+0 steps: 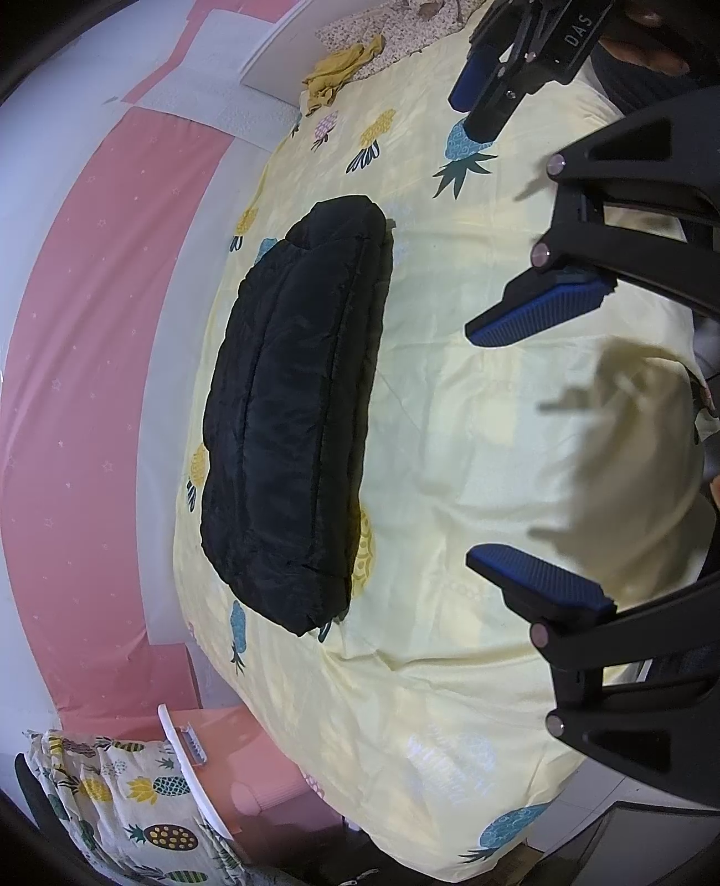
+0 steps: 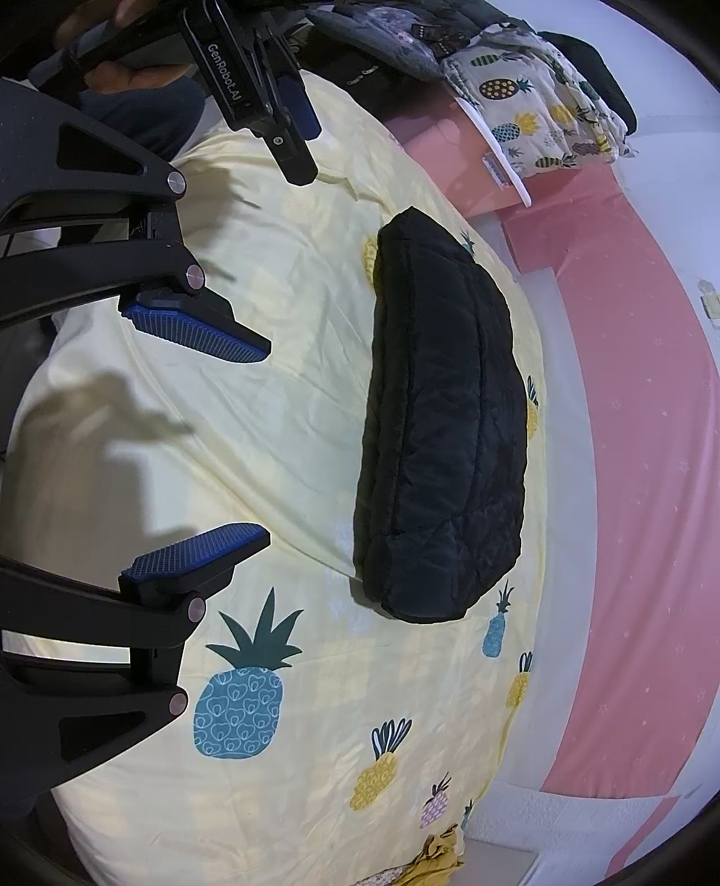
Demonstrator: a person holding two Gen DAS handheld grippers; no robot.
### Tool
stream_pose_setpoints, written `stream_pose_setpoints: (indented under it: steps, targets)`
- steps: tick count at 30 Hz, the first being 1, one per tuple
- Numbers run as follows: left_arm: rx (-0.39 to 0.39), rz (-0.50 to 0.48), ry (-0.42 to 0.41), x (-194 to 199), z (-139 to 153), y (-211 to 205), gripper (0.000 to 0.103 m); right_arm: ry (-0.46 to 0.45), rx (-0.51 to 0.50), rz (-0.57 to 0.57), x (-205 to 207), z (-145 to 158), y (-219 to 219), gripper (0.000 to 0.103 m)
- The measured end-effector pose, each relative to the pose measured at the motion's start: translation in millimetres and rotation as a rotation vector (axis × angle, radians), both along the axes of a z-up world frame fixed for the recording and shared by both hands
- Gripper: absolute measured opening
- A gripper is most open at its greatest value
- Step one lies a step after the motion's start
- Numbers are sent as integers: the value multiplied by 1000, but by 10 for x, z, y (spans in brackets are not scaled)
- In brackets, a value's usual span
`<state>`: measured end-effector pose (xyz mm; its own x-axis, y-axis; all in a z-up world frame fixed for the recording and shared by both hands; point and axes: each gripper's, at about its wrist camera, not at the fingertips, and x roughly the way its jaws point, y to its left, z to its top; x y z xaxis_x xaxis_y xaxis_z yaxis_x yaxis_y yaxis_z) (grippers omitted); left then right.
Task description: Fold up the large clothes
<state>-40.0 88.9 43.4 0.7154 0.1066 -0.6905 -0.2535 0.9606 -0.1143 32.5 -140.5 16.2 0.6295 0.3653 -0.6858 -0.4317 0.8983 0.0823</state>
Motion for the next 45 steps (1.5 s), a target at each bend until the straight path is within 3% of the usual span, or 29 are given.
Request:
stream_pose_setpoints:
  steps: [45]
  targets:
    - [17, 34, -12, -61, 13, -155, 76, 14, -13, 6, 11, -50, 2, 61]
